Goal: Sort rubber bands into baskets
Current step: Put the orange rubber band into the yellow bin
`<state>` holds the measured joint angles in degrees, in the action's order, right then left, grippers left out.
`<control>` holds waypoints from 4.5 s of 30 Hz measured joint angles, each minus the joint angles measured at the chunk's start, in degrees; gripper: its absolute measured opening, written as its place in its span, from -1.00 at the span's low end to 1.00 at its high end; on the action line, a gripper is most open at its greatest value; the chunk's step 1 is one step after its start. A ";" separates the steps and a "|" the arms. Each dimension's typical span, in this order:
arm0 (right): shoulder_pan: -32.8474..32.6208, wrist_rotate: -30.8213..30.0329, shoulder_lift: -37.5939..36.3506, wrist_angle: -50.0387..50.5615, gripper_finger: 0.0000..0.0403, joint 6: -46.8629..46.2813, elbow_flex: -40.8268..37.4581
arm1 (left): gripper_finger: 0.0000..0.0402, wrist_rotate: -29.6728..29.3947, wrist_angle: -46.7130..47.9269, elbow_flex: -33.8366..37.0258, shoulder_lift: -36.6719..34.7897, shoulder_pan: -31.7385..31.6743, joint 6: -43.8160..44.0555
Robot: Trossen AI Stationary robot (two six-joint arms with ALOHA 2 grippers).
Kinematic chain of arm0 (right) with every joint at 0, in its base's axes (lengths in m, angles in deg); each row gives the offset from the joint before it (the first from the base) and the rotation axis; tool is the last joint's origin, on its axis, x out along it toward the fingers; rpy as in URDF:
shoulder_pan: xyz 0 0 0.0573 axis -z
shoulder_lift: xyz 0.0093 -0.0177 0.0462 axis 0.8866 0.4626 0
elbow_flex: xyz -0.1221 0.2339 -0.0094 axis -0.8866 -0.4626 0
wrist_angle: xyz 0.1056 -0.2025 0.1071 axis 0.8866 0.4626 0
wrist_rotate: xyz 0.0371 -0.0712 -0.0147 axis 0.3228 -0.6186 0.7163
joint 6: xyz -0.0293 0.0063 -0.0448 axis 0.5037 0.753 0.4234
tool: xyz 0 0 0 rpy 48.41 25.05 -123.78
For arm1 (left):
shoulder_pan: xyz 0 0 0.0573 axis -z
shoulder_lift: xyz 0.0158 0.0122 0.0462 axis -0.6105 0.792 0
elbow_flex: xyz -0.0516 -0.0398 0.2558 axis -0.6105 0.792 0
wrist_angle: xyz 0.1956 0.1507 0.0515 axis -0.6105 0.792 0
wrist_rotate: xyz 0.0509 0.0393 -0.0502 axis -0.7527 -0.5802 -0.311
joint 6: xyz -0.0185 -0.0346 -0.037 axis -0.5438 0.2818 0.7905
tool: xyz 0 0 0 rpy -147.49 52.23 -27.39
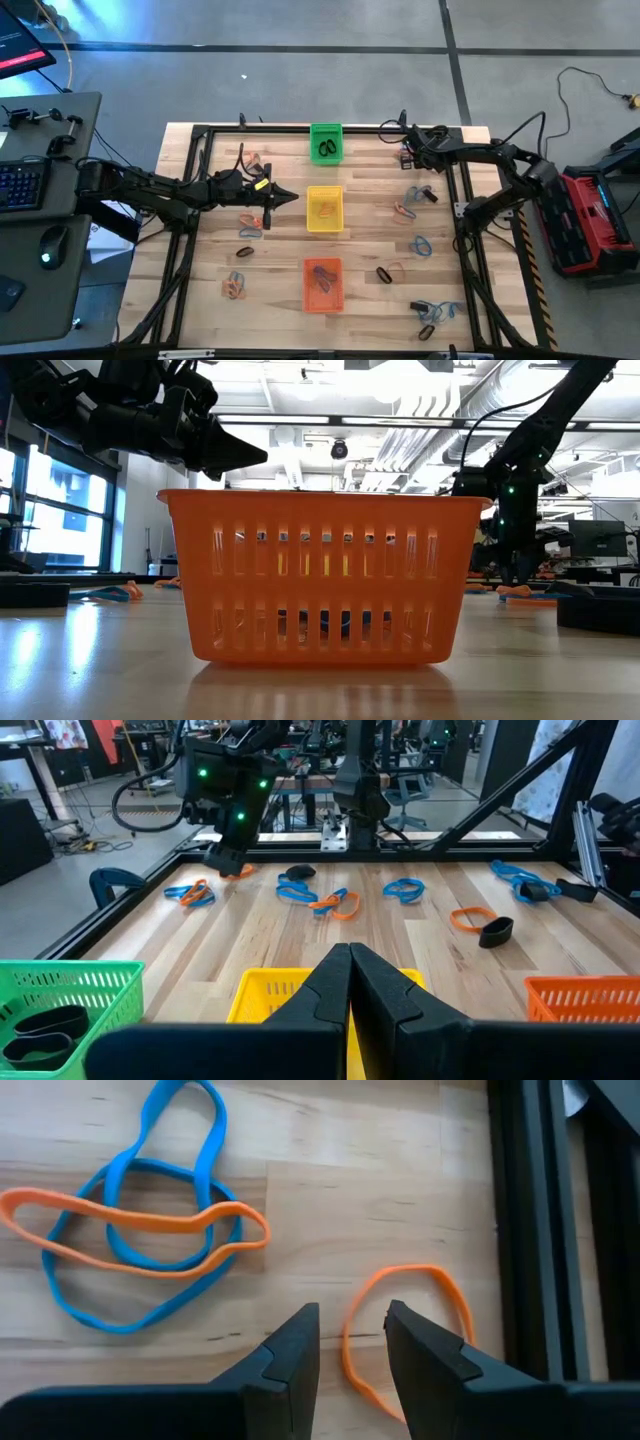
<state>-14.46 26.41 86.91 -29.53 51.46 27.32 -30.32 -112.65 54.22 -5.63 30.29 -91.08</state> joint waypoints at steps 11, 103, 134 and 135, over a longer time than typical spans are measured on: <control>-1.77 -1.14 2.56 -0.48 -0.50 -2.83 0.02 | -1.00 0.00 0.02 0.00 0.00 0.04 0.00; -25.59 -4.71 -6.73 -2.67 -1.00 -13.48 -1.08 | -1.00 -0.07 -2.73 0.00 0.02 0.28 1.40; -53.04 2.94 1.74 -27.54 -1.00 4.85 13.93 | -1.00 -0.22 -4.03 0.09 0.02 0.33 3.50; -53.02 3.26 3.24 -27.55 -1.00 5.16 14.98 | -1.00 -0.22 -4.03 0.09 0.02 0.33 3.50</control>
<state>-67.48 29.66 90.15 -57.07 56.62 42.31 -30.54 -116.68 54.30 -5.61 30.62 -87.58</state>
